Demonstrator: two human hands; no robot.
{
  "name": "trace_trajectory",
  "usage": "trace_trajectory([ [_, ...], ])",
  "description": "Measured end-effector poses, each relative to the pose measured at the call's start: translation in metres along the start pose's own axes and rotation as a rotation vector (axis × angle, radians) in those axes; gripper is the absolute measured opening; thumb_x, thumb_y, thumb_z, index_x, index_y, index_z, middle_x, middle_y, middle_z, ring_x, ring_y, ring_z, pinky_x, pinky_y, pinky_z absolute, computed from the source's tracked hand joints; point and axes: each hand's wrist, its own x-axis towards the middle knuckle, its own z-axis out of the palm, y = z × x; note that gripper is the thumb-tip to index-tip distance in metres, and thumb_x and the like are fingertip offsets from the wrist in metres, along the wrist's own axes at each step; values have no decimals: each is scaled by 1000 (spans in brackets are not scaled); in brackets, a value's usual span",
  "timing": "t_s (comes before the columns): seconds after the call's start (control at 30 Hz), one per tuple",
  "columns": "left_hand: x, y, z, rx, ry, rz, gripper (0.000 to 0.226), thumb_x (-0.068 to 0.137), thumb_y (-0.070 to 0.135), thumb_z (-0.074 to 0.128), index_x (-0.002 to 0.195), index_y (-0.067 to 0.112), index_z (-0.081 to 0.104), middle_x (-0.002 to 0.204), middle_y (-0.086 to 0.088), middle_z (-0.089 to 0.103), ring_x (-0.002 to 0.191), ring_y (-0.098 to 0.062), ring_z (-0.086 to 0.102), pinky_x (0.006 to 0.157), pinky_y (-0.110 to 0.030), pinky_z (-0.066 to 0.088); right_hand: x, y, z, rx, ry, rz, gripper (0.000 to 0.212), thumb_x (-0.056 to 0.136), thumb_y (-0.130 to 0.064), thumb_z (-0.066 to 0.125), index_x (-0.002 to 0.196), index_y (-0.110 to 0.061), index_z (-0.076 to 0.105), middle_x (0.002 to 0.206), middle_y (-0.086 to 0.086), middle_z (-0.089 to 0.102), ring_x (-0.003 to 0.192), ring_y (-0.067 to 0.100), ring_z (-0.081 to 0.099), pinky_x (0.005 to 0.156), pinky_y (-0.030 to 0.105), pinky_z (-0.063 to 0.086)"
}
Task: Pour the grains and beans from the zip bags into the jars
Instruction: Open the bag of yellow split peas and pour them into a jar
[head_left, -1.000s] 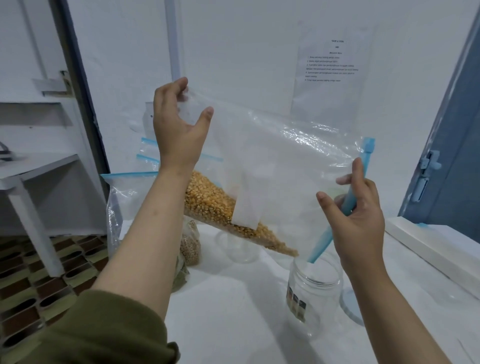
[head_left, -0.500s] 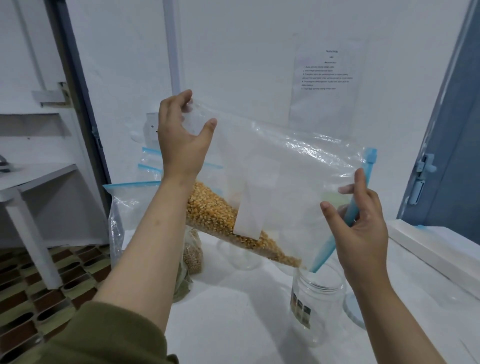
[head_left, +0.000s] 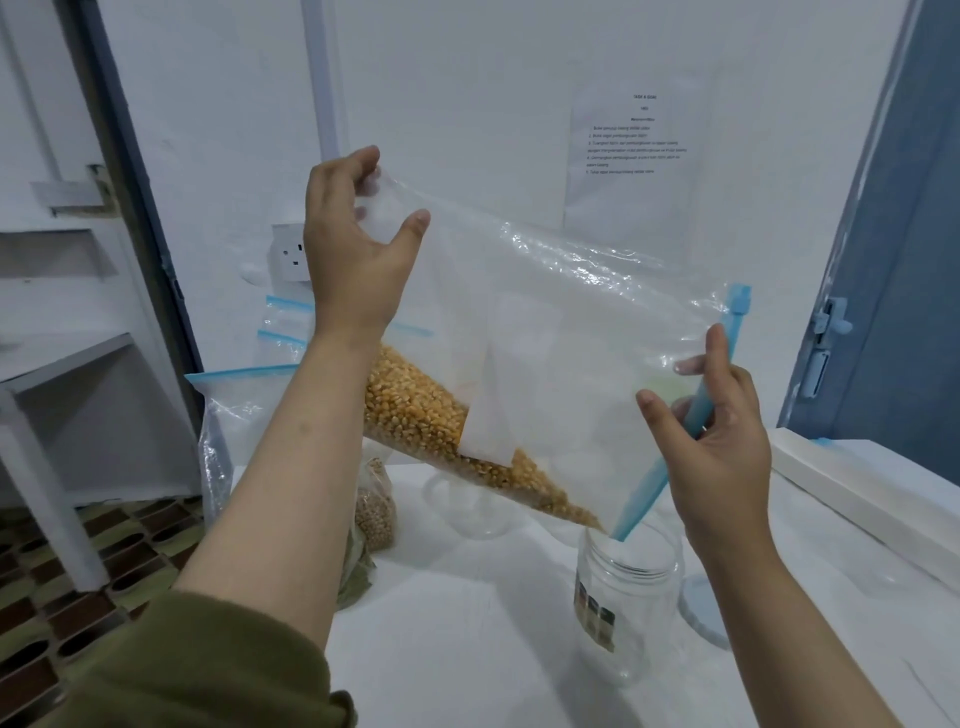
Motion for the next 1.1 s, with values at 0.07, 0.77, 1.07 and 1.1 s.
trace_trajectory([
  [0.07,0,1,1,-1,-5,5,55,80,24,78,129,10,56,118,4,50,104,11,50,92,-13,43,0,2,0,3,-2,2,73,92,-14,67,155,-28,31,107,-11,48,76,8,46,82,16,49],
  [0.77,-7,5,2,-15,-32,-5,56,79,24,77,129,10,56,116,3,50,103,9,51,94,-20,45,-6,8,-5,-23,-15,42,74,92,-13,67,154,-27,30,107,-9,49,74,3,45,77,13,47],
  [1.07,-1,8,0,1,-21,17,56,81,25,77,130,9,56,116,5,49,104,9,51,93,-15,44,1,4,-4,-31,-3,13,73,93,-14,67,155,-26,31,109,-5,50,76,4,46,79,16,48],
  [1.1,-1,8,0,2,-19,22,56,81,25,77,130,9,56,115,5,49,104,7,51,92,-15,44,1,4,-4,-31,-6,15,72,93,-14,67,155,-26,31,109,-5,50,76,4,46,80,16,48],
])
